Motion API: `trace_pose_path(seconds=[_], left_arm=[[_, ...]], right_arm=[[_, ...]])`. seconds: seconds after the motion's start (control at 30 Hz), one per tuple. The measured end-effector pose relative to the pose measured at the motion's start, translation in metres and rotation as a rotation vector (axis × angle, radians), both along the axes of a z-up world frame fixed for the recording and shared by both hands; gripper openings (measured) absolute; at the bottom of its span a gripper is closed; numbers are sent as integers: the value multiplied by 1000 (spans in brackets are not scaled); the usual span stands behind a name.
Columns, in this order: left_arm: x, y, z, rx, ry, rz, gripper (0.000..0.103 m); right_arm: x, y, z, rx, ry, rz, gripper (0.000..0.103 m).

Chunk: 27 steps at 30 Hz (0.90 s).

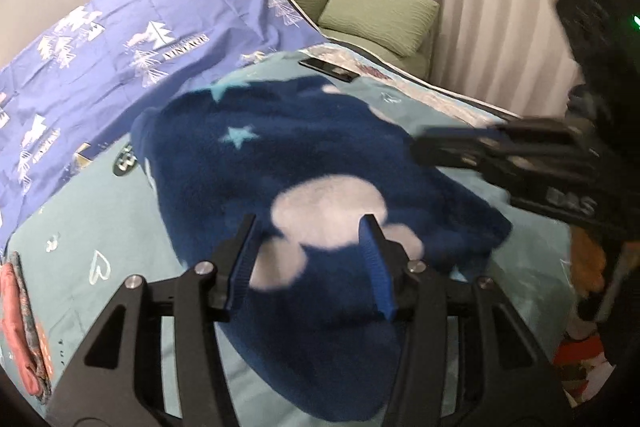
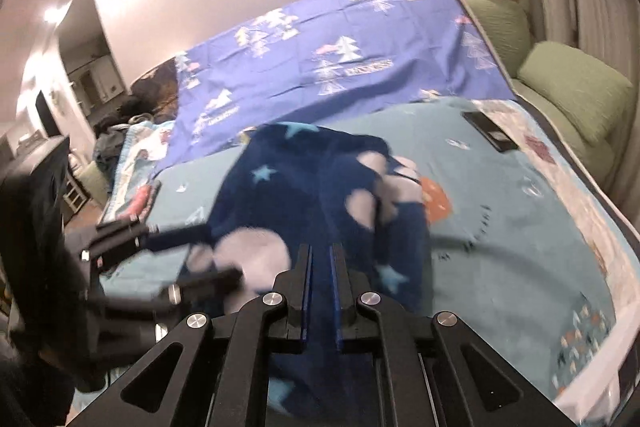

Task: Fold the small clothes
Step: 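Lower the held navy top onto the quilt with both grippers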

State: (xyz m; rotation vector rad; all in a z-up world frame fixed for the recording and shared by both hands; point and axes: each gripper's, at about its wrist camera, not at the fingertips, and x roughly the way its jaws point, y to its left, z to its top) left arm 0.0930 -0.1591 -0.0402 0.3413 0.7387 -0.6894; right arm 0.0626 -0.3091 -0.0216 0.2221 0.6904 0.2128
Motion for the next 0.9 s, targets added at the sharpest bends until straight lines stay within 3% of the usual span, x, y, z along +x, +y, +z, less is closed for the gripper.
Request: trace_pose_path(seconds=[0.17,0.23,0.4,0.53,0.63,0.73,0.9], left_arm=[[13,3,-27,-19,85,-15,53],[13,3,-35,-21,74,-20,53],[7,5,-22,-14,52,-21,53],[15,15,5,-66,44,2,53],[35,20,28,-84,-23,51,53],[65,17,38,-73,-48,105,53],[118,7,22,-39,11,183,53]], right_arm=[[37,5,-54,5,149,-9,5],[35,2,-63,20,139,-18,4],[31,7,-50,-34,139,0,6],[31,8,-14,-38,90,44,8],[46,10,10,-86,36,42,8],[76,9,23,-67,39,66,9],[127,8,12,-7,117,84,9]])
